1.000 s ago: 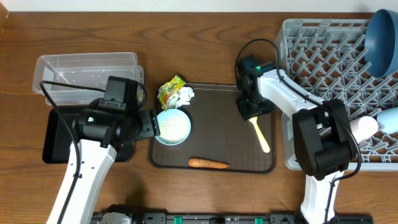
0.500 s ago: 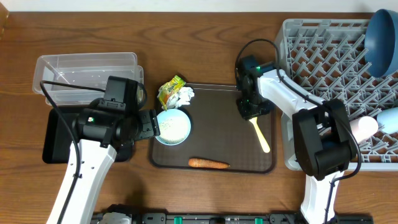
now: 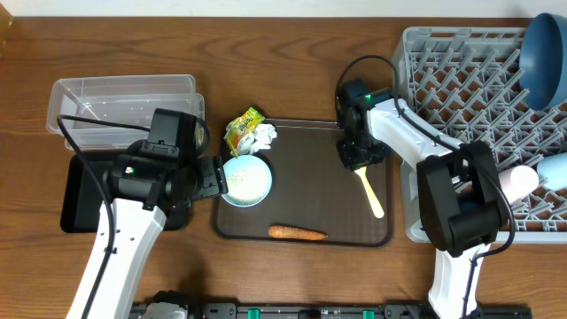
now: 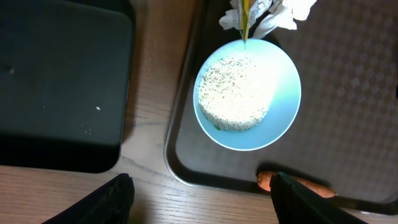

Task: Sort waste into correct bins and load items into the dishwasher rack
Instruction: 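Lower the right gripper and grasp the yellow spoon on the tray, then carry the yellow spoon with the right gripper into the dish rack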

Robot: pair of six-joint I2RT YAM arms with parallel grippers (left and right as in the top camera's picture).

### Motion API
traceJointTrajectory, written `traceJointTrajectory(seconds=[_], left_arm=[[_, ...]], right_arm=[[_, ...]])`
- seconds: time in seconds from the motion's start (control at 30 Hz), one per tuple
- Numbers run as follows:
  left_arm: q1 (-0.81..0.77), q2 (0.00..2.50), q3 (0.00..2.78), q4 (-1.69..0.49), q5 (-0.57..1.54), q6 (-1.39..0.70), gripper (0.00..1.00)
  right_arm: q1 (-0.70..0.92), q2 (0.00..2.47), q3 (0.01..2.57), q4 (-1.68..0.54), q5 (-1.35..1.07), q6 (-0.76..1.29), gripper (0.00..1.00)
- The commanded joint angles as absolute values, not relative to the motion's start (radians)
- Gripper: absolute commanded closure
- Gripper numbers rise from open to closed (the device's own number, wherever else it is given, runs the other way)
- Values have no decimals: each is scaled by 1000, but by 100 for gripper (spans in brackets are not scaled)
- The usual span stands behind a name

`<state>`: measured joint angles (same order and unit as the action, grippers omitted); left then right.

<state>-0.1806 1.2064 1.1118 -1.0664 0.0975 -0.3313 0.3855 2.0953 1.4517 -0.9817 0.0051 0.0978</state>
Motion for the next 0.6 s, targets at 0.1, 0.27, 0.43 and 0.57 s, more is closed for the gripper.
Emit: traceJointTrajectory(seconds=[0.1,0.27,0.43,0.57], left_arm=[[-180,1208,1121,-1069,85,-315,27],[-180,1208,1121,-1070,85,-315,27],[-180,1208,1121,-1077,85,-315,27],[-180,1208,1121,-1077,85,-315,27]], right_arm=[[387,2146,1407,-984,-84,119,80],[384,2134,1408,-983,-147,123,90],[368,2063,1414,-984,-147,142,98],[348,1960,1422,-995,-147,141,98]])
